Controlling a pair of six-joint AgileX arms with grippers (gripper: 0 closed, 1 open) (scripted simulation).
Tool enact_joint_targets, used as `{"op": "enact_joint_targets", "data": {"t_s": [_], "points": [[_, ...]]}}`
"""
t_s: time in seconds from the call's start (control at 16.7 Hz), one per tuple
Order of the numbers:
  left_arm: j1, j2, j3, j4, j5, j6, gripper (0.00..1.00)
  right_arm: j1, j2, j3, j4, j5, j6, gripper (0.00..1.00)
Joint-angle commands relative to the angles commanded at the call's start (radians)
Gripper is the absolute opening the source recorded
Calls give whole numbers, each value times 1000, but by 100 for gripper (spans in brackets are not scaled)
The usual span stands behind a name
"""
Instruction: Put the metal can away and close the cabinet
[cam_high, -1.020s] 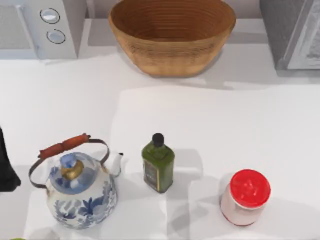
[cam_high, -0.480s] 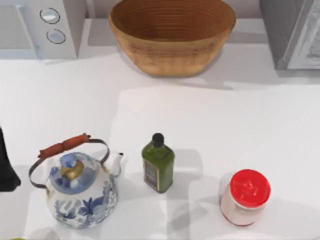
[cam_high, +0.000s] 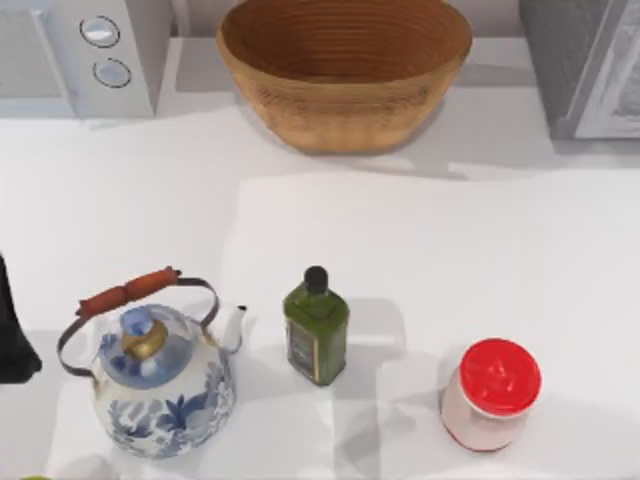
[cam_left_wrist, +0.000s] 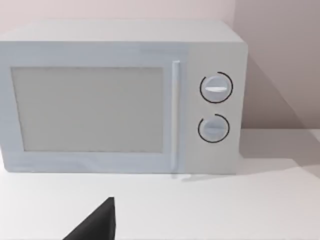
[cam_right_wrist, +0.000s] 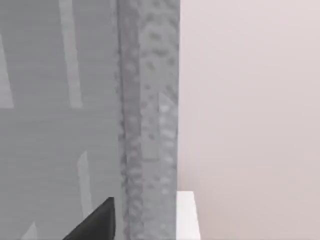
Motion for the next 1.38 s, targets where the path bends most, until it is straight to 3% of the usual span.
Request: {"op": "enact_joint_targets", "data": {"t_s": [0.42, 0.66, 0.84, 1.2, 1.38], "points": [[0, 0, 0, 0, 0, 0, 100, -5, -83, 554, -669, -3, 10, 100], [0, 0, 0, 0, 0, 0, 100, 9, -138, 789, -943, -1, 17, 100], [0, 0, 0, 0, 0, 0, 100, 22, -168, 884, -1042, -3, 17, 100], [0, 0, 0, 0, 0, 0, 100, 22, -171, 898, -1052, -3, 17, 100], [0, 0, 0, 0, 0, 0, 100, 72, -163, 898, -1062, 59, 17, 100]]}}
